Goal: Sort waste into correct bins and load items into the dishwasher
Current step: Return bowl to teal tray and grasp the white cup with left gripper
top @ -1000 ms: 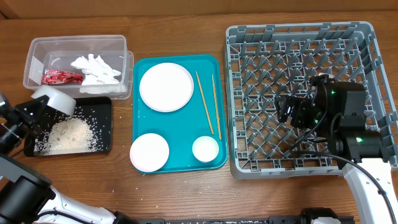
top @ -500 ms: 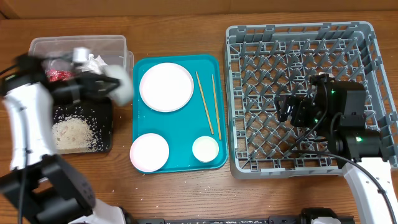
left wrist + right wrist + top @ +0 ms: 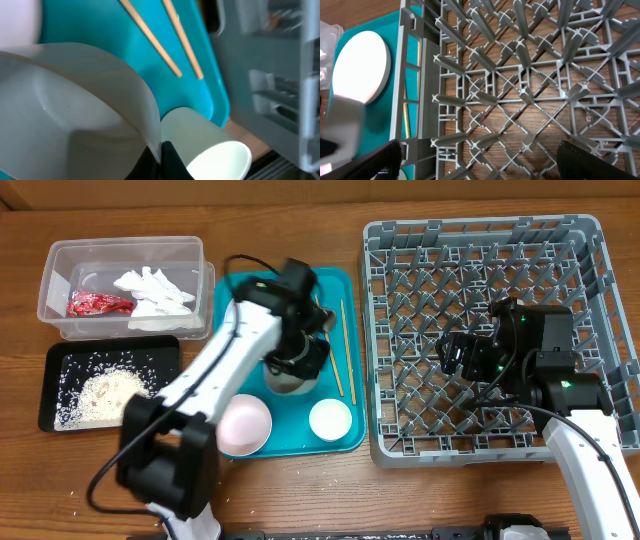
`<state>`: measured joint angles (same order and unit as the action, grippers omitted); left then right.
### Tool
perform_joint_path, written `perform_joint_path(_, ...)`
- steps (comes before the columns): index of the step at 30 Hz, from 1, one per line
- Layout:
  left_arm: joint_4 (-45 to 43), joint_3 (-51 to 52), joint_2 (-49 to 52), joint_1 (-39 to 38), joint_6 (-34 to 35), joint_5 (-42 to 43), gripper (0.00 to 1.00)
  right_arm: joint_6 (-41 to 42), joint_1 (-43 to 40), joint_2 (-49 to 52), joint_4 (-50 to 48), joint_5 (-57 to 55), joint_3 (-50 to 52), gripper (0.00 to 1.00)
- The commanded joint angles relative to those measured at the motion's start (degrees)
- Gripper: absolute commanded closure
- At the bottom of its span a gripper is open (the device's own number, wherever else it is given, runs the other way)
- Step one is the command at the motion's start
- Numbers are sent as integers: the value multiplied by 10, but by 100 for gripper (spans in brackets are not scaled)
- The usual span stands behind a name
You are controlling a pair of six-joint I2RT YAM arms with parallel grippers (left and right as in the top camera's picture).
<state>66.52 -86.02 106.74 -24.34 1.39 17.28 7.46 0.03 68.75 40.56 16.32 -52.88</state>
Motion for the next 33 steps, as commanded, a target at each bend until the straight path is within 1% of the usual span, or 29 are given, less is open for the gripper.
perform_joint_path(1,7,-6,37,-35,20,-45,96,0,-1,-2,-3,5,-16,0)
perform_joint_path(2,7,-6,45,-44,21,-44,96,0,-1,-2,-3,5,-16,0)
perform_joint_path(3,7,-6,47,-48,20,-44,91,0,-1,-2,-4,5,-16,0)
perform_joint_path(6,10,-12,47,-52,20,-44,67,0,-1,-2,-4,5,-16,0)
perform_joint_path(7,15,-21,47,-52,20,-44,63,0,-1,-2,-4,5,-16,0)
perform_joint_path(9,38,-52,47,-47,18,-44,57,0,-1,-2,-4,5,-16,0)
perform_joint_path(13,117,-146,47,-40,-14,-43,51,0,-1,-2,-4,5,-16,0)
perform_joint_path(16,159,-174,47,-42,-62,-30,49,0,-1,-2,-4,5,-16,0)
perform_joint_path(18,196,-167,49,-54,-128,-11,48,0,-1,-2,-4,5,-16,0)
perform_joint_path(19,201,-161,49,-59,-137,-12,47,0,-1,-2,-4,5,-16,0)
perform_joint_path(22,194,-130,49,-73,-148,-13,46,0,-1,-2,-4,5,-16,0)
perform_joint_path(26,145,-58,49,-86,-147,-14,47,0,-1,-2,-4,5,-16,0)
perform_joint_path(30,116,-14,49,-88,-145,-14,48,0,-1,-2,-4,5,-16,0)
perform_joint_path(31,110,-5,49,-88,-145,-14,50,0,-1,-2,-4,5,-16,0)
perform_joint_path(32,99,5,50,-88,-144,-16,61,0,-1,-2,-4,5,-16,0)
perform_joint_path(33,98,6,50,-88,-144,-16,69,0,-1,-2,-4,5,-16,0)
